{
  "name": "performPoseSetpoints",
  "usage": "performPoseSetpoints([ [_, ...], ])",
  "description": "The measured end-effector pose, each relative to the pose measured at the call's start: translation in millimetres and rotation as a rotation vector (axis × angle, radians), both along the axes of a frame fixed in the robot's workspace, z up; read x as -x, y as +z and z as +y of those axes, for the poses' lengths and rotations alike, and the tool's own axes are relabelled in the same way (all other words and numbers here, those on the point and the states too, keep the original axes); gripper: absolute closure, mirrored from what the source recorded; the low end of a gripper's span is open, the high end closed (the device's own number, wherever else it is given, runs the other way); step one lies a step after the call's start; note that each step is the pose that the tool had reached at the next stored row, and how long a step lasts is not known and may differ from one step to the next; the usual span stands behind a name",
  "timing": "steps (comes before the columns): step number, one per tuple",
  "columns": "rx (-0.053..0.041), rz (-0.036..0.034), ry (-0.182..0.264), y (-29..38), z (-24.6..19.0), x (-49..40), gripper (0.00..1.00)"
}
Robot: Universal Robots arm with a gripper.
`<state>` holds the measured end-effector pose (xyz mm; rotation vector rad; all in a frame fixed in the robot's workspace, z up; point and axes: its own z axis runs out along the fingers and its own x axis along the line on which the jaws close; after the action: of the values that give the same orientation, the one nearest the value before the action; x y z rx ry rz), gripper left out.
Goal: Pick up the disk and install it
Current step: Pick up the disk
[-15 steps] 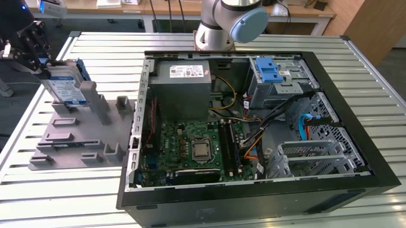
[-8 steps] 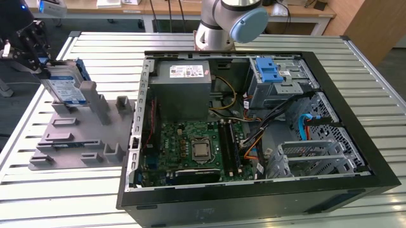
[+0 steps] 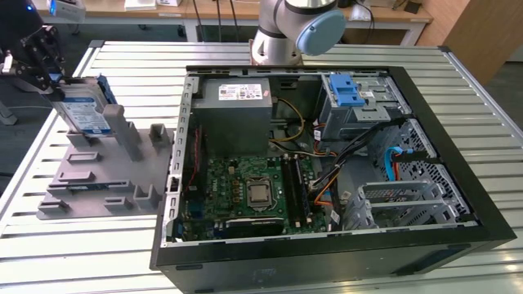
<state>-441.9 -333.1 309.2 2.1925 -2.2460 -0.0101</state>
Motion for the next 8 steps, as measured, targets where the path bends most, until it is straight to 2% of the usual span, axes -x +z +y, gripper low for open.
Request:
performPoseSetpoints([
  [8, -0.0002, 0.0001, 0.000, 1.5, 0.0, 0.0, 0.64],
])
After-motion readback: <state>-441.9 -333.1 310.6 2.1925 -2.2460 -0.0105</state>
